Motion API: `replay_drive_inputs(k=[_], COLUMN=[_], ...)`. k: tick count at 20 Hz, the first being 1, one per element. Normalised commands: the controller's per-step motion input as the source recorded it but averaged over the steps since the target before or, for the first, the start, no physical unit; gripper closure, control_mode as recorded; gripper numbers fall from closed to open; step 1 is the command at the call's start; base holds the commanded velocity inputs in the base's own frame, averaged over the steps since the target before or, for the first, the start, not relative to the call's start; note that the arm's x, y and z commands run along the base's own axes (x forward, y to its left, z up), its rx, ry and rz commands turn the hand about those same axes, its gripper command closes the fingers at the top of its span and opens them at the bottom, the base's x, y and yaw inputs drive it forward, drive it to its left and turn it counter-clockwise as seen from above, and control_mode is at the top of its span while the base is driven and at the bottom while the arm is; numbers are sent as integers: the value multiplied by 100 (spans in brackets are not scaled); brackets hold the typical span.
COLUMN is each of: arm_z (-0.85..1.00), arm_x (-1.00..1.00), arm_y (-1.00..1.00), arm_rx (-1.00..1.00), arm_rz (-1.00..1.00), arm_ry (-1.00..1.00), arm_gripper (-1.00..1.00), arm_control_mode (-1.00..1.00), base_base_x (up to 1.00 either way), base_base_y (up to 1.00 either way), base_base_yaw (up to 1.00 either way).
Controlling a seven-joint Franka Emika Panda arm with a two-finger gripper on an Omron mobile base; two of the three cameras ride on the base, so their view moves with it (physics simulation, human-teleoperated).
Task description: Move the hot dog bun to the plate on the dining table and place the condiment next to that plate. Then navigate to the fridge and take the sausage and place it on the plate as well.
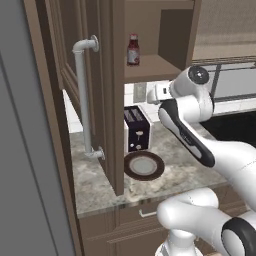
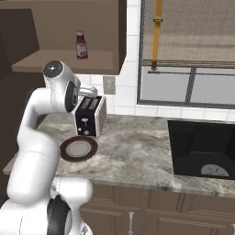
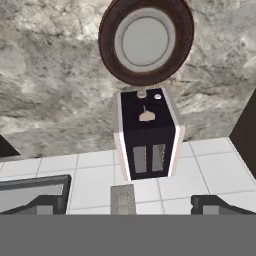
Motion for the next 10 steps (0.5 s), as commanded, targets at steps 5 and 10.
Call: replay_drive_inputs(k=[5, 10], arm_z=[100, 90], arm_x=[51, 33], arm_y=[49, 34], arm_rx=[0, -2], arm_rz=[17, 13], arm_ry=[-20, -6], arm_gripper=[-100, -100], arm_control_mode=[-100, -100], base_base_x=[0, 0], base_base_y=[0, 0], base_base_yaw=[0, 0])
